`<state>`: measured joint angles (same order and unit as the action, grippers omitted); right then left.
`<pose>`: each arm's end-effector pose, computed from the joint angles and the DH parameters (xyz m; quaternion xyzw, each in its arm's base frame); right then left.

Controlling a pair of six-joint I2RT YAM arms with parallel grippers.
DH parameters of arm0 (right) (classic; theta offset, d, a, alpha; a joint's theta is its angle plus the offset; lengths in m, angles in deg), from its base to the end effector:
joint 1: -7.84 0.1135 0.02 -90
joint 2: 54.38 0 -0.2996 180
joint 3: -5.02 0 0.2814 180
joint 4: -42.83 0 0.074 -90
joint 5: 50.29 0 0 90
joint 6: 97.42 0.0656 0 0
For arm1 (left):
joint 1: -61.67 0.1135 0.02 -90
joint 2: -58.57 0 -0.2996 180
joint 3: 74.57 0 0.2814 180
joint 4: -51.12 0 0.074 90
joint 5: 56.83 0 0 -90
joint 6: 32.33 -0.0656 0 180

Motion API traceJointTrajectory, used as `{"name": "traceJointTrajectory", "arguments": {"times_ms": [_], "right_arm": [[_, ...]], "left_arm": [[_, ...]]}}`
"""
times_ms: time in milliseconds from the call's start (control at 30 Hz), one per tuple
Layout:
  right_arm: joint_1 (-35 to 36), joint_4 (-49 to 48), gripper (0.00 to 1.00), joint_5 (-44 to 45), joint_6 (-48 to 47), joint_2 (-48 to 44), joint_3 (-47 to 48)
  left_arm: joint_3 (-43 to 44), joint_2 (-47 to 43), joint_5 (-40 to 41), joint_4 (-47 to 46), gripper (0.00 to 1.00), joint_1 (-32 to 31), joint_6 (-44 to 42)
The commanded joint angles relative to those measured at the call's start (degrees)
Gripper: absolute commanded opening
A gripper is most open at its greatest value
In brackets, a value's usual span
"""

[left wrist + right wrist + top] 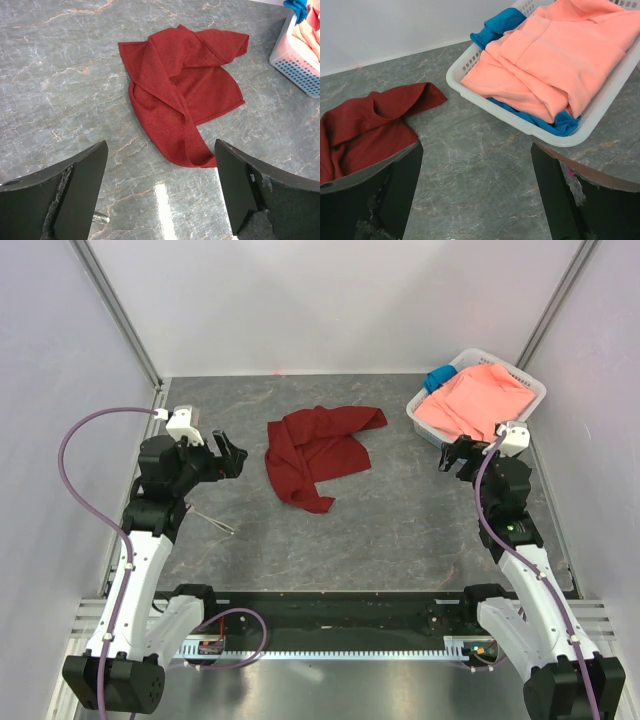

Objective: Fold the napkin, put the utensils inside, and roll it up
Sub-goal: Flatten the napkin out

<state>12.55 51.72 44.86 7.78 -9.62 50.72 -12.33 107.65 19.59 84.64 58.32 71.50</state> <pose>0.2263 0.0127 0.3098 0.0983 0.7478 0.0800 0.6517 0.2256 -0.0286 0.3560 -0.0072 0.8180 -0.1807 0.5461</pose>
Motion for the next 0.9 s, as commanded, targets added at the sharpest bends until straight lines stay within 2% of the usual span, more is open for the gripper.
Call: {"name": "traceJointTrajectory", "arguments": {"times_ms": [0,300,500,600,767,833,867], "right_arm": [[-0.05,-1.59,0.98,-2.42,-0.35,0.33,1.24],[-0.05,-0.63,0.97,-9.79,-2.46,1.65,2.38],[0.47,-0.97,0.88,-16.3,0.17,4.81,3.44],[4.15,-0.27,0.84,-19.56,2.11,7.01,3.88],[17.24,-1.67,0.84,-18.42,7.46,10.52,2.13],[21.72,-7.1,0.84,-20.51,13.17,13.33,-0.85],[22.96,-13.56,0.83,-21.57,15.01,14.39,-2.17]], "left_arm": [[0.34,-0.48,0.22,0.06,0.95,0.1,-0.82],[-0.18,0.31,0.22,0.23,0.95,0.1,-0.82],[-0.27,2.16,-0.39,1.11,0.9,0.1,-0.99],[-0.27,2.95,0.13,1.46,0.87,-0.16,-0.99],[0.78,6.8,-1.44,2.08,0.81,-0.77,0.24],[1.39,8.22,-3.64,2.17,0.79,-0.86,0.67],[1.57,9.36,-4.25,2.25,0.79,-0.86,0.85]]}}
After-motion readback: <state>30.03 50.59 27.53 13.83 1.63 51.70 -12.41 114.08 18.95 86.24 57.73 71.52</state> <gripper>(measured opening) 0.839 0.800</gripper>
